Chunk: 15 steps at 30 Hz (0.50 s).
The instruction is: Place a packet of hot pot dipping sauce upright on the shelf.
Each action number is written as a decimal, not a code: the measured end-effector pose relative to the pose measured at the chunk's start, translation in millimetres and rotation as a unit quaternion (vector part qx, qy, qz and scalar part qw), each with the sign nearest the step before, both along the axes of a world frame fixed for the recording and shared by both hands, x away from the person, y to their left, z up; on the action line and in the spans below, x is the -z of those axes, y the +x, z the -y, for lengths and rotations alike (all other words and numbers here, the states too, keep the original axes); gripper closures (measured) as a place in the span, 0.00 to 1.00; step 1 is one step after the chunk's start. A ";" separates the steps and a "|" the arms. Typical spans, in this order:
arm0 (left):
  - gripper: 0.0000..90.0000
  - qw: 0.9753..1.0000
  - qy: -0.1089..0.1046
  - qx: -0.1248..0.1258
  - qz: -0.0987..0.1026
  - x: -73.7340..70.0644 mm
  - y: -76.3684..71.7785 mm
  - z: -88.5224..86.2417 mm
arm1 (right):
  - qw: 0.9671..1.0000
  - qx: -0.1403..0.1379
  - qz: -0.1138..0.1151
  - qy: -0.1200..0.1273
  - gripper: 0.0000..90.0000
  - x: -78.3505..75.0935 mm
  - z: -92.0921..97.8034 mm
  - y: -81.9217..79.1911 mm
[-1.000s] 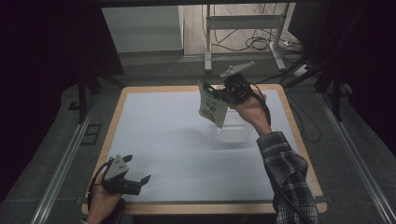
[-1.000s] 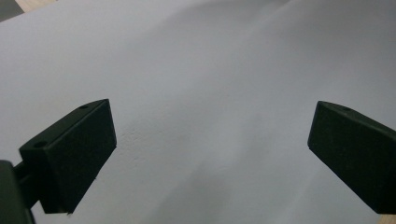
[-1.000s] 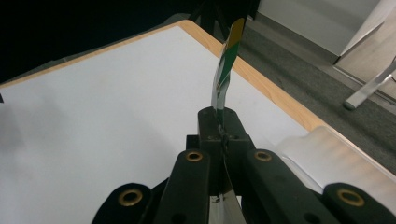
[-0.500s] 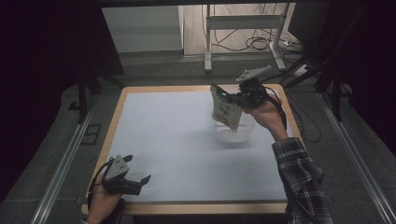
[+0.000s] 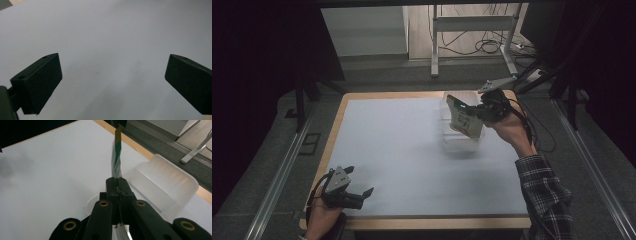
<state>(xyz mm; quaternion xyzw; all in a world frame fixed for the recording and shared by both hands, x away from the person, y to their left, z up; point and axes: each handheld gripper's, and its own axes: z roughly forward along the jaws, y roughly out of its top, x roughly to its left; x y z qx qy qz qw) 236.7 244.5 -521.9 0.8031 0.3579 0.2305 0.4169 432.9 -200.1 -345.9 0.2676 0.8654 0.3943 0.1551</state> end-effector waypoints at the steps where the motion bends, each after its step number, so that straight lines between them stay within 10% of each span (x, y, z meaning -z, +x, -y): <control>1: 0.01 1.000 0.000 0.000 0.000 0.0 0.0 0.0 | 1.000 0.002 -0.002 0.002 0.99 0.8 1.9 0.0; 15: 0.01 1.000 0.000 0.000 0.000 0.1 0.0 -0.1 | 1.000 0.009 -0.014 -0.001 0.99 18.2 5.8 9.8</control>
